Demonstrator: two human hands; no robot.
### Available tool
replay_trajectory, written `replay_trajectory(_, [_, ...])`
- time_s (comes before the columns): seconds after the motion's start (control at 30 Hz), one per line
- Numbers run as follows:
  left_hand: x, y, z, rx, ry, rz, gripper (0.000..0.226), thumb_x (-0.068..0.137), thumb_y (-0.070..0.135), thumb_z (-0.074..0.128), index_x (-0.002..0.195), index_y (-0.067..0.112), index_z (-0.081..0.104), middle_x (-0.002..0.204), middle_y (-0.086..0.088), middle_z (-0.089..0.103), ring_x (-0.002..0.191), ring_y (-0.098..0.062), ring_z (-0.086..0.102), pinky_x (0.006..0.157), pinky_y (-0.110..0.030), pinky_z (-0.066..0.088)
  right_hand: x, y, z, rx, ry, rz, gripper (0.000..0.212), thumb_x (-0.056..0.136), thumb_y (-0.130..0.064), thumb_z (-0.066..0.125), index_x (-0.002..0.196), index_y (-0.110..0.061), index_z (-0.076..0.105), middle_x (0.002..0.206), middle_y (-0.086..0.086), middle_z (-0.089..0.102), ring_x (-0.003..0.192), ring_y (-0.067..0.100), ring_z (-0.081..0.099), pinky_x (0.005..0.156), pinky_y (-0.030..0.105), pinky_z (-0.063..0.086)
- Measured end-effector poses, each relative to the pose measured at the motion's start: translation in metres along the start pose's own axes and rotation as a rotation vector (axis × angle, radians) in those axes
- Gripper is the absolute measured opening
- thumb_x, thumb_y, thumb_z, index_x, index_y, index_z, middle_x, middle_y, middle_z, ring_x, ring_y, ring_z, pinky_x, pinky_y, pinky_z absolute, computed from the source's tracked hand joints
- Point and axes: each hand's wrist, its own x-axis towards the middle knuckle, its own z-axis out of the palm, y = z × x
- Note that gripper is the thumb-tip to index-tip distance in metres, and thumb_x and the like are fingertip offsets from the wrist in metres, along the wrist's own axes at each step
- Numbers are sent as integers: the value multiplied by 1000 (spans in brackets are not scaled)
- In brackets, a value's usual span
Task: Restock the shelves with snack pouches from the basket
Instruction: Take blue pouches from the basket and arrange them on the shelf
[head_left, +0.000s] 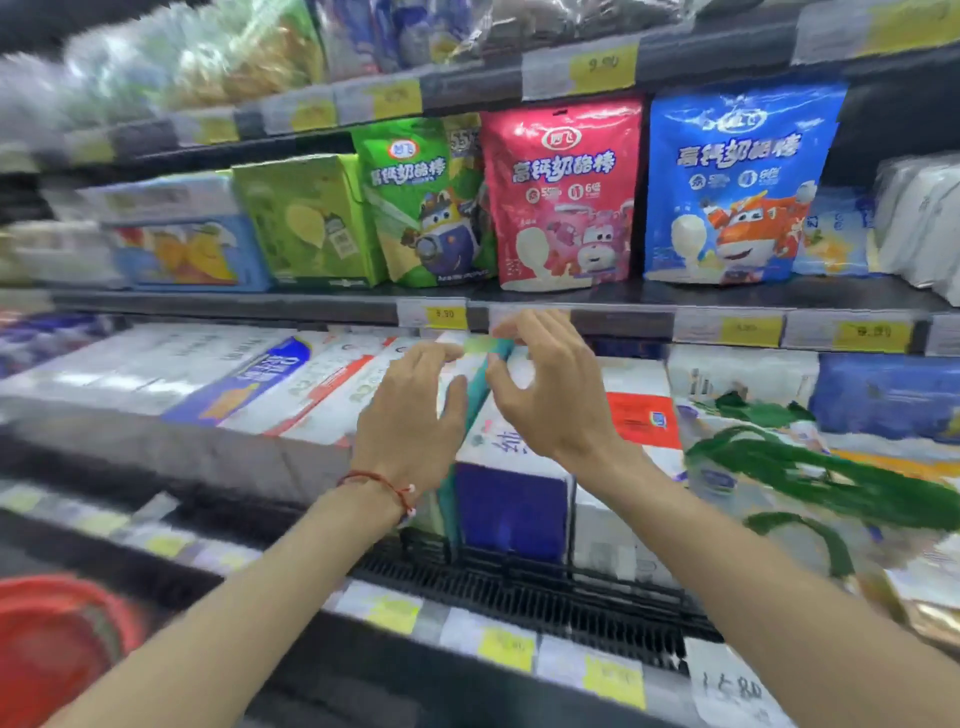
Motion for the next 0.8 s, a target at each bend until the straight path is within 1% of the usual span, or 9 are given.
replay_trajectory(0.1, [-48, -44, -38, 127, -1, -123, 26, 95, 25, 51, 120, 24, 57, 121, 6, 60, 111, -17, 55, 92, -35, 44, -29, -43, 44, 110, -106, -3, 21, 88, -28, 62, 103, -14, 67, 102, -3, 67, 98, 20, 59, 80, 33, 47])
replay_trajectory(0.17, [-79, -70, -65, 202, -5, -201, 28, 94, 27, 48, 121, 26, 55, 121, 6, 59, 112, -18, 56, 91, -39, 48, -50, -72, 71, 162, -185, -15, 23, 90, -31, 59, 102, -15, 68, 102, -3, 67, 100, 20, 59, 81, 33, 48])
replay_trajectory(0.23, [-109, -96, -91, 247, -4, -268, 29, 94, 28, 49, 122, 26, 56, 120, 6, 60, 110, -19, 57, 91, -39, 49, -71, -103, 97, 213, -258, -42, 22, 90, -30, 58, 100, -14, 69, 100, -1, 67, 99, 23, 60, 84, 35, 49])
replay_trajectory(0.37, [-172, -140, -141, 362, 13, -430, 26, 95, 32, 50, 120, 32, 55, 120, 12, 57, 112, -13, 54, 86, -39, 51, -115, -164, 141, 325, -430, -89, 24, 89, -33, 57, 100, -15, 68, 98, -5, 66, 97, 20, 57, 81, 32, 48])
replay_trajectory(0.43, [-206, -161, -164, 424, 10, -491, 25, 94, 33, 49, 119, 33, 54, 117, 14, 57, 111, -12, 53, 85, -38, 51, -136, -193, 160, 365, -512, -127, 22, 90, -34, 58, 100, -17, 68, 98, -6, 67, 96, 18, 57, 80, 33, 49])
replay_trajectory(0.5, [-240, -181, -187, 464, 1, -562, 24, 94, 33, 49, 117, 34, 54, 118, 15, 56, 111, -11, 53, 86, -38, 51, -157, -223, 177, 406, -599, -167, 18, 91, -33, 59, 99, -19, 68, 98, -8, 66, 96, 15, 57, 80, 33, 50])
replay_trajectory(0.6, [-290, -206, -221, 518, -14, -680, 23, 95, 34, 48, 117, 33, 56, 121, 13, 57, 114, -13, 54, 88, -37, 51, -187, -265, 198, 446, -698, -231, 18, 90, -32, 60, 99, -19, 69, 98, -8, 67, 98, 16, 58, 83, 34, 50])
replay_trajectory(0.73, [-349, -243, -264, 559, -50, -804, 23, 95, 35, 48, 116, 32, 55, 123, 11, 58, 117, -15, 55, 88, -39, 51, -220, -319, 232, 463, -802, -310, 19, 91, -33, 58, 96, -18, 67, 94, -7, 66, 95, 18, 57, 83, 39, 50])
replay_trajectory(0.8, [-374, -264, -283, 562, -73, -847, 24, 95, 35, 48, 117, 32, 56, 125, 11, 58, 120, -16, 54, 90, -39, 51, -232, -343, 247, 458, -837, -331, 18, 91, -34, 58, 95, -18, 66, 93, -7, 65, 95, 19, 56, 82, 39, 50])
